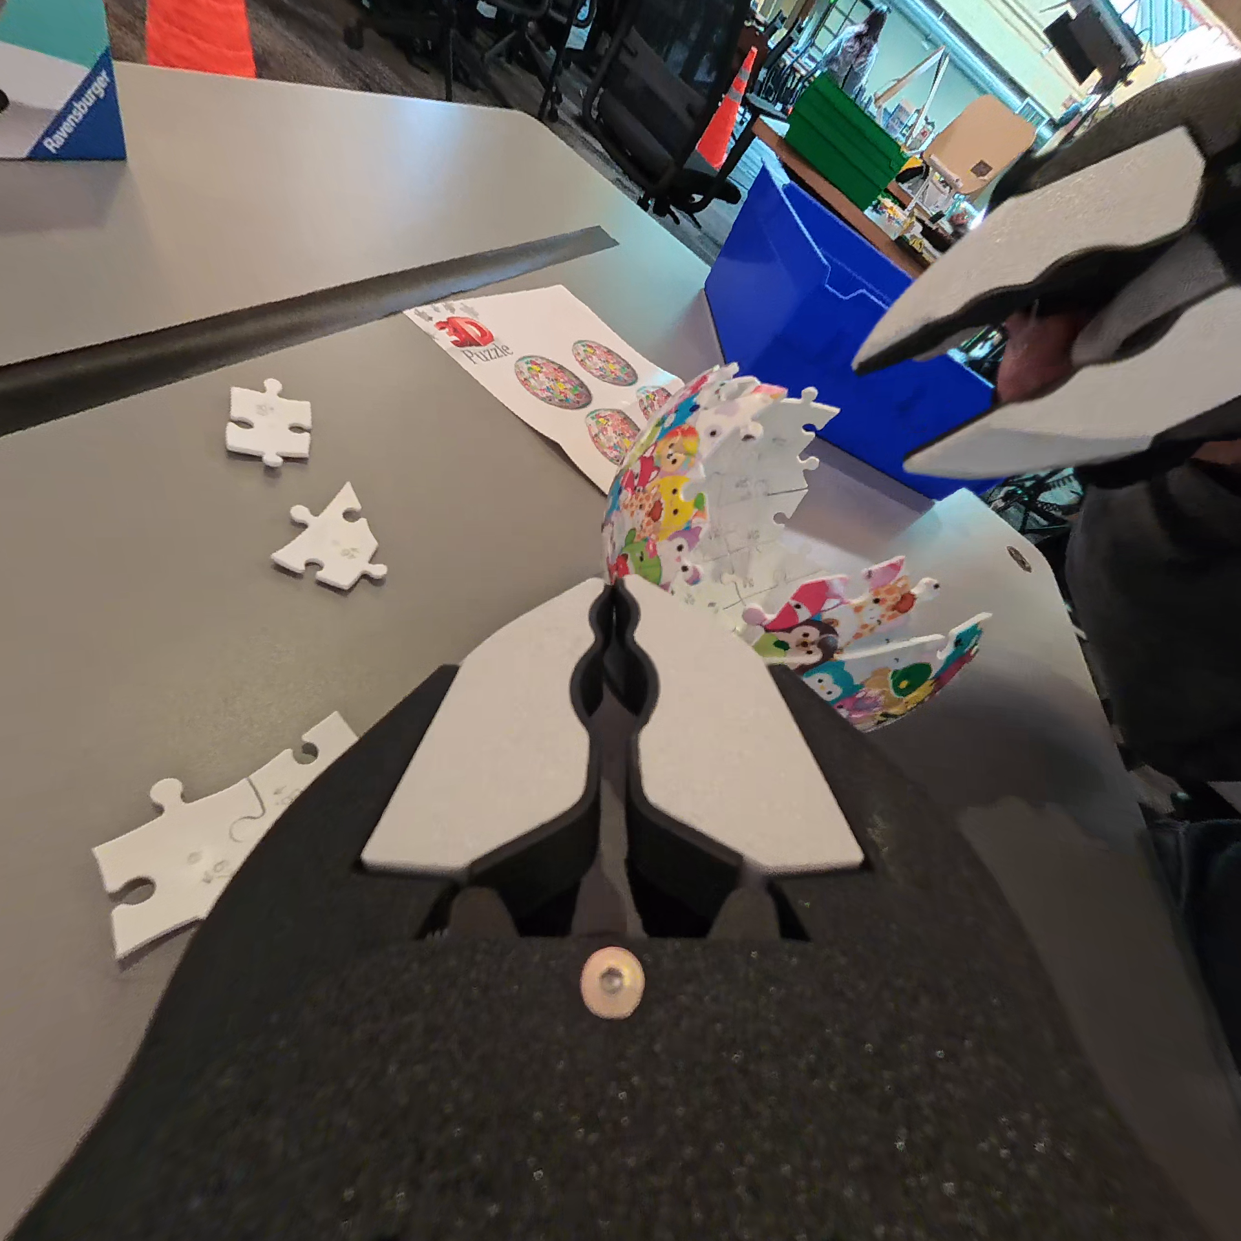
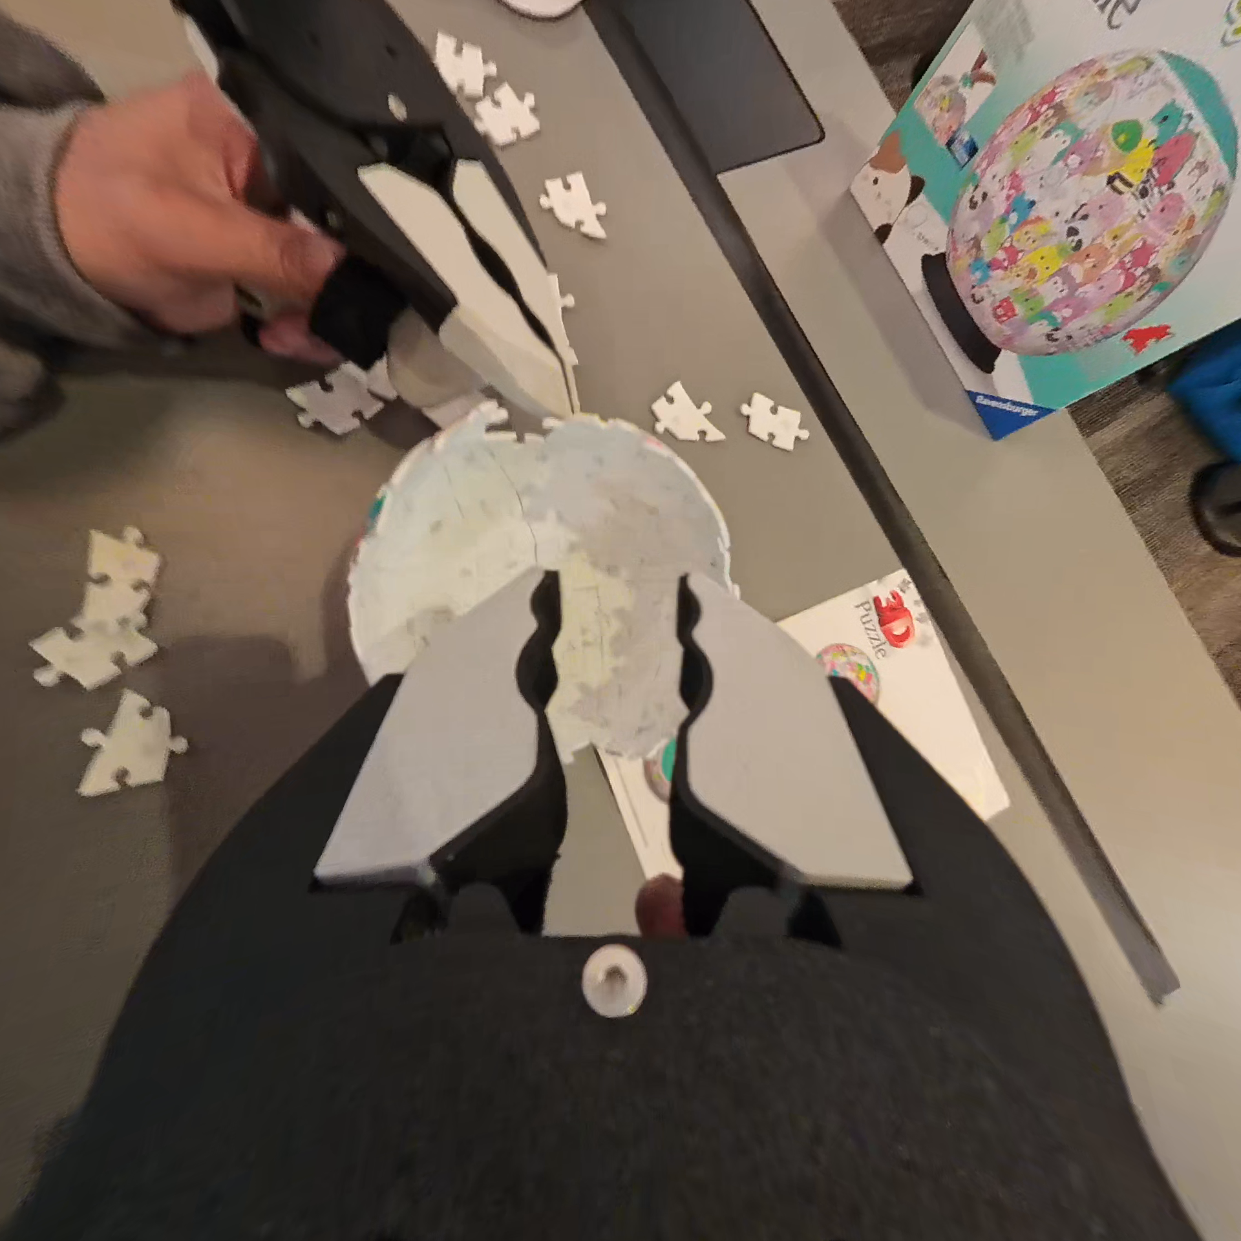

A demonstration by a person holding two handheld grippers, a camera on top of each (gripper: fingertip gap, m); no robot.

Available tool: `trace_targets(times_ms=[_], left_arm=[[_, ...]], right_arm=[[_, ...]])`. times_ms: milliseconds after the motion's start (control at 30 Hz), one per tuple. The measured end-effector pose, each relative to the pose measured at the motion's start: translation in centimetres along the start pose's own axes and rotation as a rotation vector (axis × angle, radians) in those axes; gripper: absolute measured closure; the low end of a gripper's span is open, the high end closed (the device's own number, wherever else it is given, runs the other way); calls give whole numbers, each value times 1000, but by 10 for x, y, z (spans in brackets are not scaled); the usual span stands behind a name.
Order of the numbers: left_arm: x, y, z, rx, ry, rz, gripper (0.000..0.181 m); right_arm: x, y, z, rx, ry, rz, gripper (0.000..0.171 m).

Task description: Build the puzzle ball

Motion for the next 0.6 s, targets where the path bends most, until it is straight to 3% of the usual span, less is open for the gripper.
trace_targets(times_ms=[133, 400, 600], left_arm=[[1, -2, -3, -9, -32, 22, 175], [7, -1, -7, -32, -76, -22, 163], [10, 0, -9, -18, -104, -13, 164]], right_arm=[[-5, 0, 12, 86, 156, -39, 128], [-55, 13, 24, 91, 503, -86, 135], [-68, 15, 34, 61, 557, -65, 131]])
Point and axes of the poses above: each gripper's, where its closed fingertips meet, x back along the fingers, z out of its underside, y = z × x across the jaws, the point moved 6 cm from there along x, back along the fingers, and after that the axes turned 7 degrees about -x, right-handed, at the moved point
